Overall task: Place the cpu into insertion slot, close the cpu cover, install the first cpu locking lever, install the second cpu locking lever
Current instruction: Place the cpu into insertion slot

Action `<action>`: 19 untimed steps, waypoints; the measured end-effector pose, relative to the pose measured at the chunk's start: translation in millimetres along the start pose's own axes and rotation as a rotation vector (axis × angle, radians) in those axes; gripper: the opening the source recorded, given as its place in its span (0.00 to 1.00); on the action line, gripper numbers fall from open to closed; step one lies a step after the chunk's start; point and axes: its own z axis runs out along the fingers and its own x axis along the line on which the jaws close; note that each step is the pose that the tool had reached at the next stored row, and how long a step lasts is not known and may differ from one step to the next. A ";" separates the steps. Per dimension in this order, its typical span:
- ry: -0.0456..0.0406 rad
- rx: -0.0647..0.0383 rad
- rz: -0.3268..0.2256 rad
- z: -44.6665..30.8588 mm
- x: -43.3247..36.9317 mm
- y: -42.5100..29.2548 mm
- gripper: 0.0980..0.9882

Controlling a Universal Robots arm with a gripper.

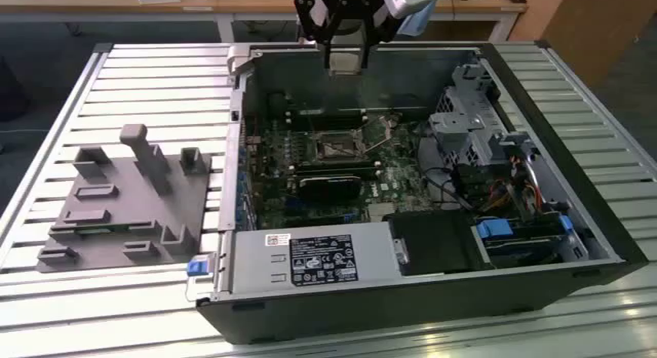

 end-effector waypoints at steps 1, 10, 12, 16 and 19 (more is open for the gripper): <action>0.0000 0.000 0.000 0.0 0.0 0.0 0.49; -0.0040 0.002 0.044 0.4 0.0 -0.1 0.49; -0.0070 0.002 0.078 0.6 0.0 -0.1 0.49; -0.0131 0.002 0.145 1.5 0.0 -0.1 0.49; -0.0178 0.004 0.194 2.2 0.0 -0.2 0.49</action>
